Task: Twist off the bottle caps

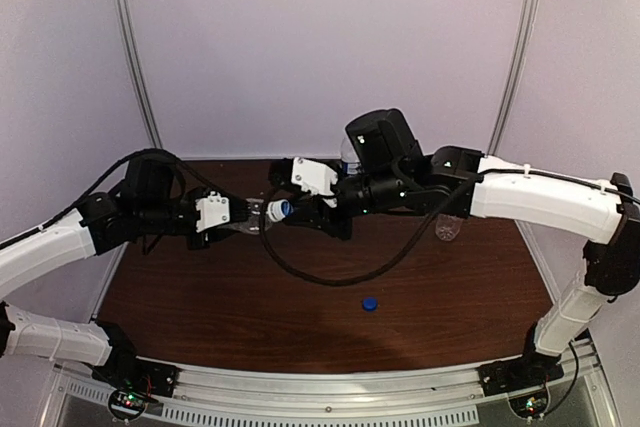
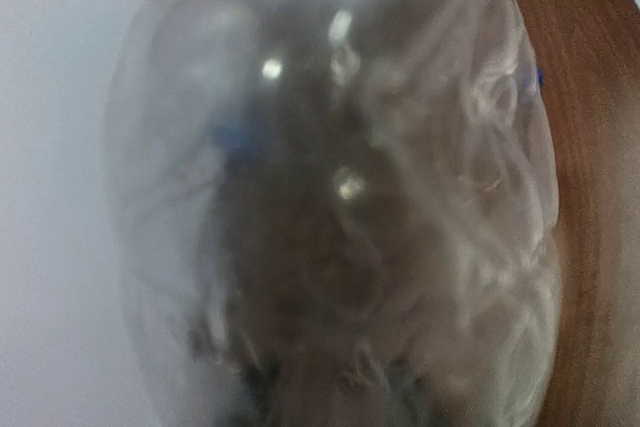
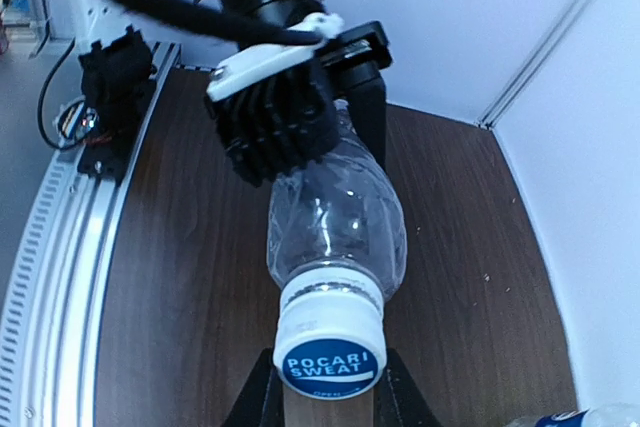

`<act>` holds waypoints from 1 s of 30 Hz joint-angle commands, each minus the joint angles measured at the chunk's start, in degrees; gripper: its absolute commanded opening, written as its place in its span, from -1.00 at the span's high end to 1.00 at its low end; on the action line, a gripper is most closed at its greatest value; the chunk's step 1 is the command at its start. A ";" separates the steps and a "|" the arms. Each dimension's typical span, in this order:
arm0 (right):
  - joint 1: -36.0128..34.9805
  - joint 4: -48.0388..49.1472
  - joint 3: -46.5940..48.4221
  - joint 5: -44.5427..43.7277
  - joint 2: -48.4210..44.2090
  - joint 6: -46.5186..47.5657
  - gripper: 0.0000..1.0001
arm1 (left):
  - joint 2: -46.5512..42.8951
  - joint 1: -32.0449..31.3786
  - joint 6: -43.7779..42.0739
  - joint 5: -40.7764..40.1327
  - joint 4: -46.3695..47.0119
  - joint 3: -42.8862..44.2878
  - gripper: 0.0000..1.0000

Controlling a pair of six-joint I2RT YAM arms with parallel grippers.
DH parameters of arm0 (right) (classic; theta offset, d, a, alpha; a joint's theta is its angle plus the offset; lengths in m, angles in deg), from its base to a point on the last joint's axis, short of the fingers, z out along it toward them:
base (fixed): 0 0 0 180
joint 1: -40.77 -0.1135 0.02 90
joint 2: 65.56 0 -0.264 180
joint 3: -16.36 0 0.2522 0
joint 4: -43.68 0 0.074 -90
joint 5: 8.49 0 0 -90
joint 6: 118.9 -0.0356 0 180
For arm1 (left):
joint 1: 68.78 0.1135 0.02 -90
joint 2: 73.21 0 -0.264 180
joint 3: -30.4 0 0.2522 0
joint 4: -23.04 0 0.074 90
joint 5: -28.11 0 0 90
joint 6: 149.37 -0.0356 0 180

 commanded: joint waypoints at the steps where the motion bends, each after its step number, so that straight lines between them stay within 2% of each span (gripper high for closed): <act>1: -2.74 1.91 -3.97 -3.68 -3.06 23.57 1.00 | 0.74 -0.91 1.44 13.15 -10.13 2.64 0.54; 5: -4.62 5.05 -6.90 -6.26 -4.40 31.45 1.00 | 0.95 -0.91 3.52 14.61 -10.66 2.73 0.54; 8: -5.36 6.38 -6.95 -7.30 -4.02 31.61 1.00 | 0.96 -0.91 5.32 13.64 -8.69 2.69 0.54; 10: -5.70 7.12 -7.07 -7.98 -3.85 31.31 0.87 | 1.00 -0.91 6.00 13.07 -7.50 2.75 0.55; 13: -6.21 9.20 -8.09 -9.31 -3.97 30.78 0.21 | 0.88 -0.91 5.98 13.35 -7.21 2.81 0.55; 15: -6.56 10.75 -9.00 -9.97 -4.27 30.37 -0.37 | 0.64 -0.91 6.09 13.07 -7.01 2.58 0.55; 16: -6.70 11.27 -9.23 -10.16 -4.40 29.69 -0.56 | 0.43 -0.91 6.29 12.64 -6.77 2.42 0.55; 18: -6.73 12.34 -9.46 -10.76 -4.86 27.79 -0.83 | 0.21 -0.91 6.73 11.77 -6.38 2.20 0.55; 21: -6.59 13.79 -10.24 -11.41 -5.87 24.13 -0.99 | -0.31 -0.91 8.66 9.49 -4.62 1.86 0.56; 24: -5.22 14.65 -9.12 -9.64 -6.80 12.93 -0.99 | -0.82 -0.91 11.73 3.43 0.94 0.77 0.56; 27: -0.37 14.91 -4.59 -0.90 -5.98 -8.96 -0.99 | -1.37 -0.91 12.56 -5.58 9.51 -0.92 0.56; 30: 4.62 17.55 -0.40 4.45 -2.77 -32.95 -0.99 | -2.12 -0.91 8.85 -11.04 17.56 -2.98 0.56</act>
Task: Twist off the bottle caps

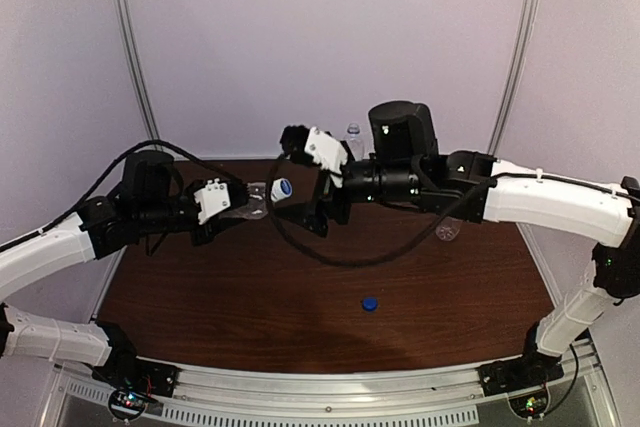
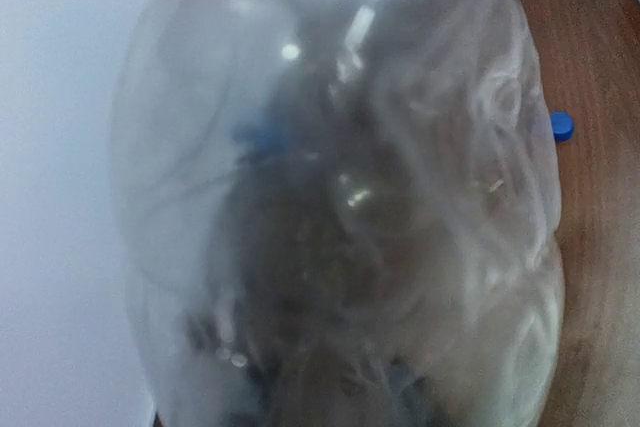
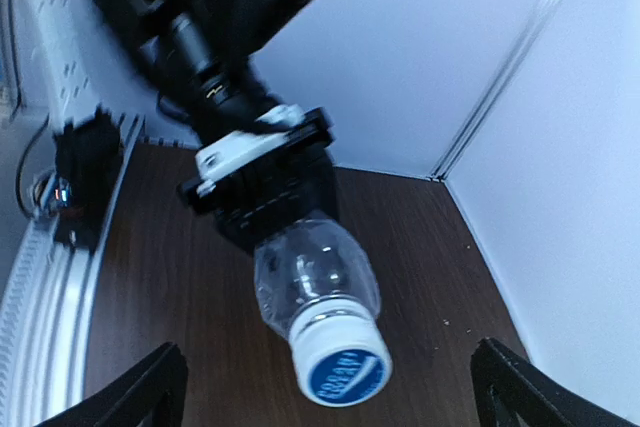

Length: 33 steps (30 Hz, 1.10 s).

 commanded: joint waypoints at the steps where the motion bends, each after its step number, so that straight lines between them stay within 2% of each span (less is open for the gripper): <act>1: 7.30 4.61 7.23 8.26 2.78 -40.49 -0.99 | -1.60 -0.17 -1.95 -11.83 17.16 -3.09 0.56; 3: 8.90 4.18 8.69 7.14 3.98 -49.79 -0.99 | -1.56 -0.17 -3.72 -13.94 19.63 -3.67 0.56; 6: 8.86 7.29 8.54 8.12 4.64 -54.68 -0.98 | -1.41 -0.17 -5.57 -16.26 21.29 -4.40 0.56; 11: 8.21 -2.48 16.37 8.47 9.01 -54.57 -0.87 | -1.01 -0.17 -7.01 -19.36 23.54 -5.08 0.56; 14: 7.72 -4.05 16.57 8.53 9.89 -54.38 -0.78 | -0.84 -0.17 -7.63 -20.01 24.38 -5.23 0.55; 20: 7.48 -5.01 16.58 9.02 10.64 -53.63 -0.35 | -0.66 -0.17 -8.31 -19.68 24.86 -5.23 0.56; 28: 7.36 -3.41 16.78 9.45 11.37 -53.49 0.10 | -0.68 -0.17 -9.00 -18.99 24.42 -5.52 0.55; 33: 7.38 -4.03 17.98 10.27 12.52 -53.28 0.20 | -0.67 -0.17 -9.53 -18.53 24.30 -5.70 0.56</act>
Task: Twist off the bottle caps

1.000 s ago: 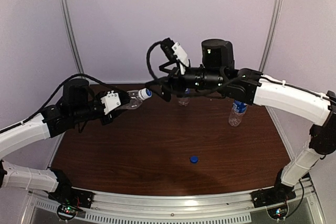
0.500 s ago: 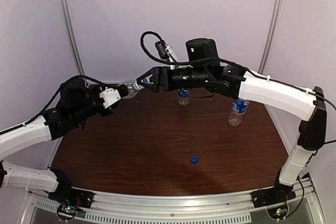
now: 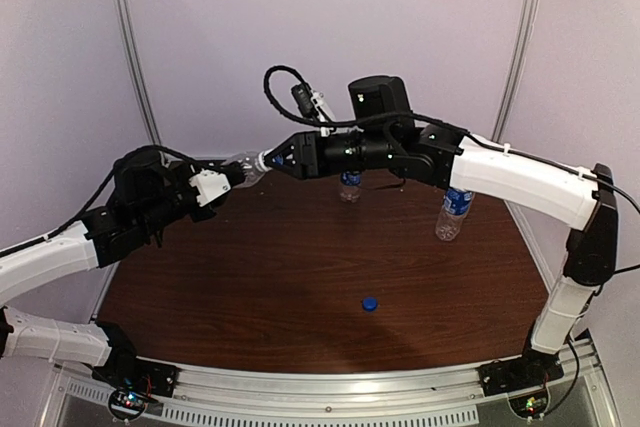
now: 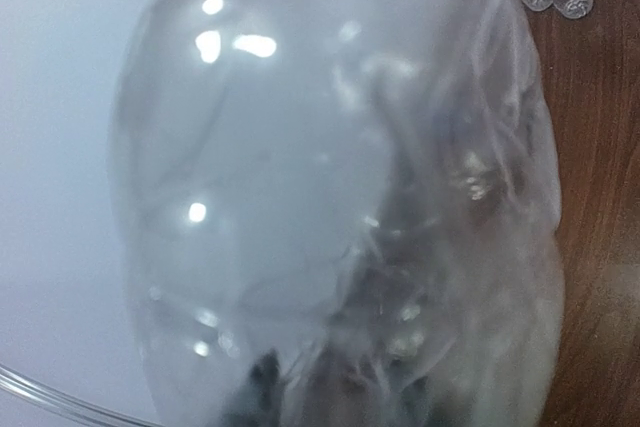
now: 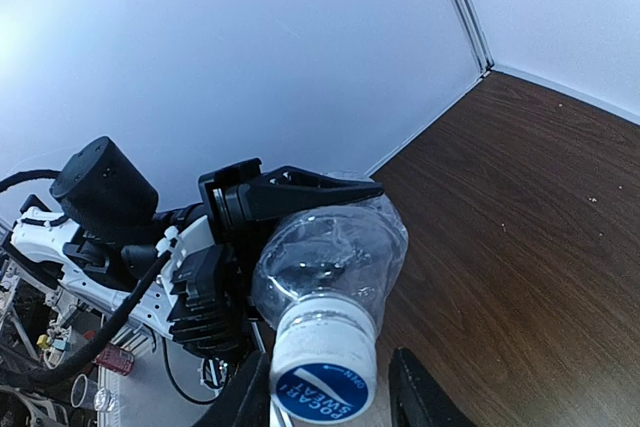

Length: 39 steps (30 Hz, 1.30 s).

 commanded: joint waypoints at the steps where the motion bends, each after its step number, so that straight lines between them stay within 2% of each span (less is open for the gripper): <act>1: -0.16 -0.20 2.29 1.20 1.71 0.34 0.23 | 0.12 -0.17 -1.11 0.40 2.31 -0.90 0.56; 3: -0.18 -0.08 2.45 1.40 1.85 0.51 0.38 | 0.06 -0.17 -1.23 0.49 2.35 -1.01 0.56; 6: -0.15 -0.98 2.61 1.21 1.88 1.65 0.94 | -0.08 -0.16 -1.04 0.51 2.23 -1.02 0.56; 7: -0.15 -1.64 2.63 0.99 1.74 2.58 1.00 | -0.10 -0.17 -0.90 0.55 2.05 -0.95 0.56; 10: -0.18 -4.18 2.63 1.50 0.66 8.71 1.00 | -0.31 -0.17 0.23 2.43 -0.32 -0.39 0.56; 12: -0.35 -6.27 1.62 1.60 -1.02 16.64 1.00 | -0.51 -0.17 0.64 8.27 -6.15 0.50 0.56; 15: -1.54 -10.86 -1.35 1.34 -4.93 35.33 1.00 | -0.46 -0.17 0.90 17.72 -16.77 1.60 0.56; 18: -3.03 -14.87 -6.06 -0.90 -9.52 54.62 1.00 | -0.57 -0.17 0.65 23.02 -23.58 1.45 0.60; 22: -3.64 -17.31 -12.06 -3.28 -15.59 74.42 1.00 | -1.02 -0.17 -0.11 26.71 -28.96 1.65 0.61; 24: -3.74 -16.01 -15.08 -4.66 -18.34 79.44 1.00 | -1.10 -0.17 -0.34 27.29 -30.06 1.76 0.61; 26: -3.84 -11.85 -17.10 -8.23 -20.02 77.11 1.00 | -1.12 -0.17 0.27 26.26 -29.25 1.70 0.61; 28: -3.75 -10.98 -16.08 -13.90 -18.46 70.70 1.00 | -1.41 -0.10 3.74 22.12 -25.02 1.22 0.61; 31: -3.71 -17.70 -10.37 -20.51 -10.84 56.86 1.00 | -1.99 1.16 12.84 13.92 -15.52 0.94 0.61; 33: -3.50 -24.90 -5.42 -19.86 -3.91 47.36 1.00 | -2.53 3.96 20.35 8.20 -10.75 1.85 0.61; 36: -4.34 -31.39 -2.48 -18.56 4.38 37.40 0.98 | -3.85 8.90 33.72 0.66 -9.40 3.96 0.61; 39: -7.07 -36.10 -1.59 -20.36 10.91 33.69 0.92 | -5.60 12.49 40.30 -0.18 -10.93 4.42 0.60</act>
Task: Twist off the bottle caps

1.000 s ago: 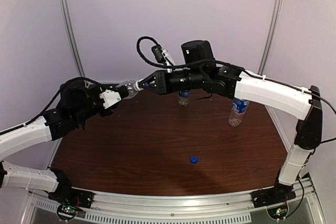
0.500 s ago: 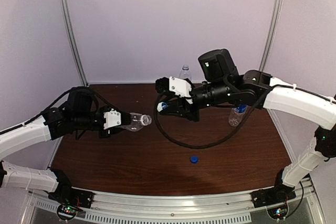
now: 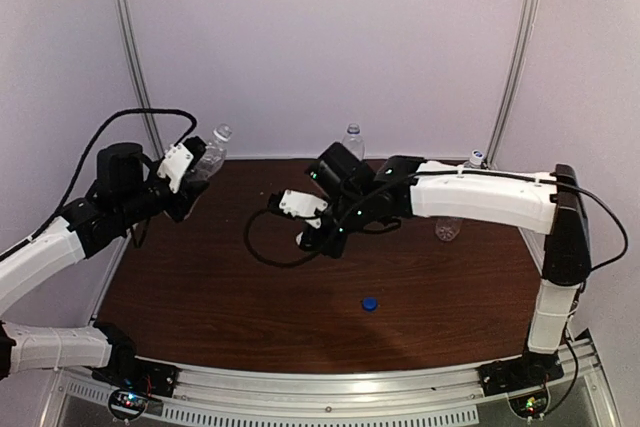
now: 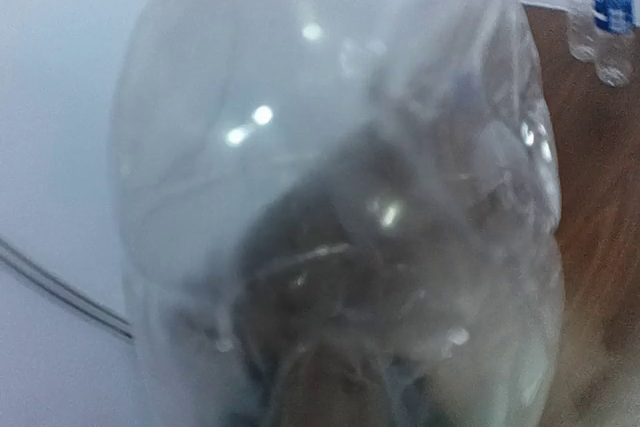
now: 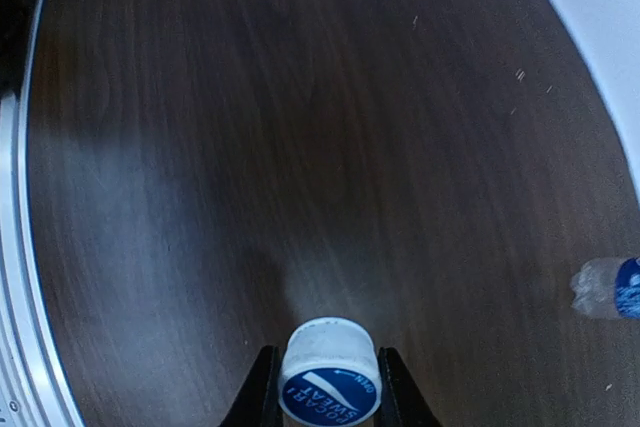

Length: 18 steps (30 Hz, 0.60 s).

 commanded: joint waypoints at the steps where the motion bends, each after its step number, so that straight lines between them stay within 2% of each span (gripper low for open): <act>1: -3.79 -14.65 1.41 -3.61 9.25 -13.00 0.89 | -3.21 4.21 15.96 -6.43 4.48 2.08 0.59; 7: -7.03 -19.98 4.40 -5.21 18.19 -15.88 0.85 | -4.98 4.38 16.01 -3.63 5.03 -0.18 0.59; 11: -7.30 -19.06 4.91 -5.69 21.27 -17.47 0.83 | -5.37 4.38 15.31 -2.27 6.11 -0.53 0.59; 18: -6.97 -18.17 5.09 -7.33 23.15 -18.37 0.49 | -5.95 4.38 13.90 -2.09 6.34 -0.54 0.58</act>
